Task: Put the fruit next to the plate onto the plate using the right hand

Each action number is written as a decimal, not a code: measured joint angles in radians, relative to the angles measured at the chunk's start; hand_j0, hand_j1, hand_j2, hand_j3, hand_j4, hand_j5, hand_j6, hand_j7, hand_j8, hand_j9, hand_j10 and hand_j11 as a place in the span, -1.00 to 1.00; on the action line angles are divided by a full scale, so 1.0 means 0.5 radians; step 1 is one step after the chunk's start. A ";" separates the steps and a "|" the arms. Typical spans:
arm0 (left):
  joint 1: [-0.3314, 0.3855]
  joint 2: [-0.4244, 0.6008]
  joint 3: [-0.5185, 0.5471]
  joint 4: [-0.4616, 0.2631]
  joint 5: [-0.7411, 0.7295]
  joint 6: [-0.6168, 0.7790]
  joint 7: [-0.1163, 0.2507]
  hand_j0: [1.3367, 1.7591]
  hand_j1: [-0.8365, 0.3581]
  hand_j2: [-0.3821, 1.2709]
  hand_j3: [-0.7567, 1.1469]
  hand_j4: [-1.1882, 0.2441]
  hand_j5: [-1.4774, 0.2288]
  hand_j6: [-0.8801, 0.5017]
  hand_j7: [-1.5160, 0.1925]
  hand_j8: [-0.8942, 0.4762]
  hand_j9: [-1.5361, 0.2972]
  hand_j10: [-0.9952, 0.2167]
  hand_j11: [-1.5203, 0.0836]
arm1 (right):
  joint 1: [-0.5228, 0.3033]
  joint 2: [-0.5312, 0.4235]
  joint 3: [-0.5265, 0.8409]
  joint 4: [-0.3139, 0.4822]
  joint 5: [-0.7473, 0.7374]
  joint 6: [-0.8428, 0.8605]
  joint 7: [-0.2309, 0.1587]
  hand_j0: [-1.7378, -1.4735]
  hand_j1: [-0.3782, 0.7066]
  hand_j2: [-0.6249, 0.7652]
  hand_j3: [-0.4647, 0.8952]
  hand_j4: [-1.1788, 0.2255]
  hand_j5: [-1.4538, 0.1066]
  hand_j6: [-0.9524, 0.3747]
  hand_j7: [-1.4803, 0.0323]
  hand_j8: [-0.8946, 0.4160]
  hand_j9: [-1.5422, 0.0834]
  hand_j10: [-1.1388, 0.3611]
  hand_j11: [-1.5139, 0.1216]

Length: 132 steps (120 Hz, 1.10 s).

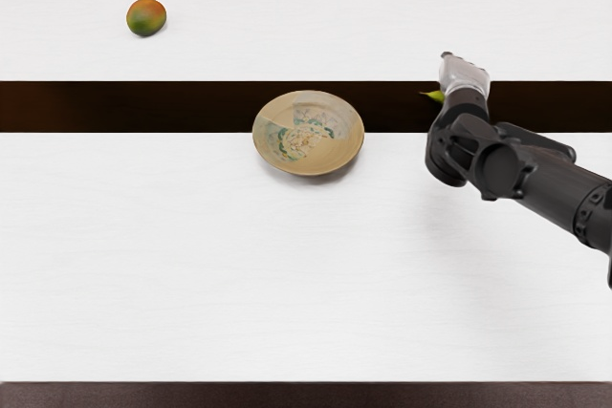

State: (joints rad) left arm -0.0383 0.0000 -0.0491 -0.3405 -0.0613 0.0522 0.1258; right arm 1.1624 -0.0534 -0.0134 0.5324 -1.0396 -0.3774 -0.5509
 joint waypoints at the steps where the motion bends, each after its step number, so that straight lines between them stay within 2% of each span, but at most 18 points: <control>1: 0.000 0.000 0.000 0.000 0.000 0.000 0.000 0.52 0.98 -0.54 -0.20 0.66 0.73 0.27 0.77 0.31 0.68 0.64 0.90 | 0.001 -0.002 0.000 -0.001 0.002 0.003 0.003 -0.40 -0.70 -0.13 -0.32 0.52 0.68 0.26 0.77 0.19 0.72 0.37 0.67; 38: 0.000 0.000 0.000 0.000 0.000 0.000 0.000 0.52 0.98 -0.54 -0.20 0.66 0.73 0.27 0.77 0.31 0.68 0.64 0.90 | -0.002 -0.032 0.005 -0.016 0.074 0.091 0.095 -0.40 -0.44 -0.16 -0.32 0.35 0.48 0.09 0.56 0.01 0.53 0.21 0.49; 99: 0.000 0.000 0.000 0.000 0.000 0.000 0.000 0.52 0.98 -0.54 -0.20 0.66 0.73 0.27 0.77 0.31 0.68 0.64 0.90 | -0.027 -0.085 0.006 -0.047 0.150 0.127 0.156 -0.40 -0.30 -0.18 -0.32 0.26 0.38 -0.01 0.46 -0.08 0.43 0.13 0.39; 110: 0.000 0.000 0.000 0.000 0.000 0.000 0.000 0.52 0.98 -0.54 -0.21 0.66 0.73 0.27 0.77 0.31 0.68 0.64 0.90 | -0.026 -0.090 0.007 -0.048 0.156 0.164 0.163 -0.40 -0.22 -0.19 -0.32 0.19 0.32 -0.08 0.39 0.02 0.37 0.10 0.32; 132: 0.000 0.000 0.000 0.000 0.000 0.000 0.000 0.52 0.98 -0.54 -0.21 0.66 0.73 0.27 0.77 0.31 0.68 0.64 0.90 | -0.026 -0.094 0.008 -0.051 0.186 0.188 0.168 -0.39 -0.11 -0.19 -0.32 0.06 0.27 0.03 0.29 0.15 0.30 0.17 0.25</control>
State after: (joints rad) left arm -0.0383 0.0000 -0.0492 -0.3406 -0.0613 0.0521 0.1258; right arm 1.1493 -0.1004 -0.0093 0.5069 -0.9468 -0.2836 -0.4670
